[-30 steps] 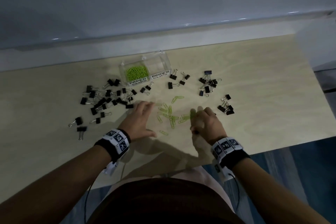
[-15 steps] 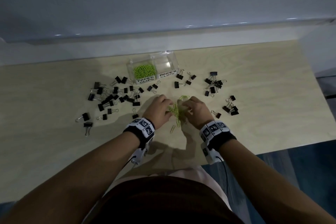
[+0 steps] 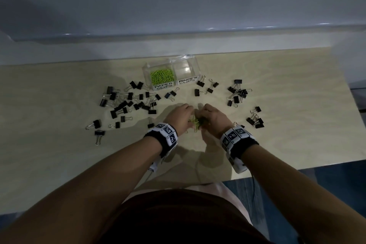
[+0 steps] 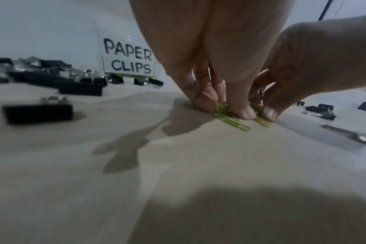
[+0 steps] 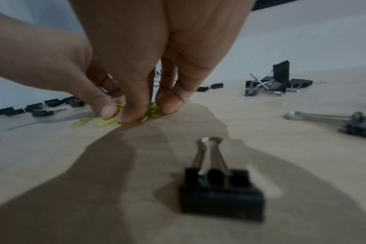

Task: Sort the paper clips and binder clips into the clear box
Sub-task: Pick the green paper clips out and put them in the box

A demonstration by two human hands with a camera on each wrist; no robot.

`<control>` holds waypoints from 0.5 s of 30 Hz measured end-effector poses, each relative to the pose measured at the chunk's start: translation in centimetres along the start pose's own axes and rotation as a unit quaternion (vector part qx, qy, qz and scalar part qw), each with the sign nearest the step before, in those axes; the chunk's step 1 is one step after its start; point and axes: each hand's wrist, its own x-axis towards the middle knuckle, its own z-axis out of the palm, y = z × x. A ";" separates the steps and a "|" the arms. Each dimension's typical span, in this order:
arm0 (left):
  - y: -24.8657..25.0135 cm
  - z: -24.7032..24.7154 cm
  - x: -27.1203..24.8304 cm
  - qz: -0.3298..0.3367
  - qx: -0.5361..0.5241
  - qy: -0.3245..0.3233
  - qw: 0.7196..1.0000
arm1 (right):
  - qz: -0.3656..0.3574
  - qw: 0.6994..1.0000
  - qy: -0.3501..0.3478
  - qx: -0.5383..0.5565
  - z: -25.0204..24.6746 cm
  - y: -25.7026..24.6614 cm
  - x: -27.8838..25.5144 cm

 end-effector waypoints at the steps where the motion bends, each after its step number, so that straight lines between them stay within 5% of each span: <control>1: 0.2 -0.3 0.3 0.004 0.009 -0.012 1.000 | -0.004 1.000 0.002 0.002 0.0 -0.1 0.1; 10: 0.4 -1.6 0.6 0.050 0.134 -0.085 0.986 | 0.021 1.000 0.003 0.005 -1.2 0.1 0.6; 15: -1.0 -3.0 -0.8 0.023 -0.013 -0.018 1.000 | 0.107 0.989 -0.005 0.100 -3.3 0.1 1.8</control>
